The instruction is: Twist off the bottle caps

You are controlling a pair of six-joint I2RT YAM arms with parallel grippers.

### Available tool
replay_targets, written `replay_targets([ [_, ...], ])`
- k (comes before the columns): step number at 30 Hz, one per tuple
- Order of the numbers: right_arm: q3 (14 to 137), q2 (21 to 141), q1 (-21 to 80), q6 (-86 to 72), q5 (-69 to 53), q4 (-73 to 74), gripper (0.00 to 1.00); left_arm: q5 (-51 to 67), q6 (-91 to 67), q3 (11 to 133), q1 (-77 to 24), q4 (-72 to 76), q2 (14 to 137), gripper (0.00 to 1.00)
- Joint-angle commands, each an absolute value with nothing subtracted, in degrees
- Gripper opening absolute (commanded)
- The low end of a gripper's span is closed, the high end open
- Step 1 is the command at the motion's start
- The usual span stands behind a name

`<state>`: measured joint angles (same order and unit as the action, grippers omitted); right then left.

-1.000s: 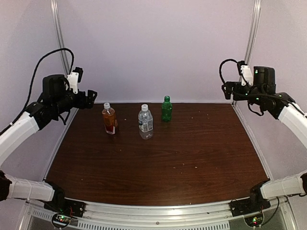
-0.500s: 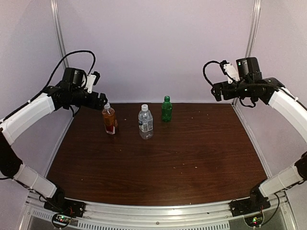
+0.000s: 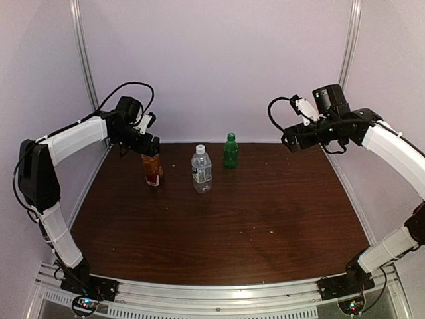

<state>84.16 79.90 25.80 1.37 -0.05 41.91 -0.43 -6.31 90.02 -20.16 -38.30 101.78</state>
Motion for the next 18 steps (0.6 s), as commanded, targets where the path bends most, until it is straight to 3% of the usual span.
replay_targets([
  [1, 83.69, 80.34, 26.68, 1.59, -1.62, 42.37, 1.00, -0.98, -6.65, 95.22, -17.92, -39.73, 104.76, 0.85],
  [18, 82.46, 80.42, 27.42, 1.45, -1.92, 43.07, 1.00, 4.25, -5.62, 101.13, -16.44, -41.87, 111.45, 0.49],
])
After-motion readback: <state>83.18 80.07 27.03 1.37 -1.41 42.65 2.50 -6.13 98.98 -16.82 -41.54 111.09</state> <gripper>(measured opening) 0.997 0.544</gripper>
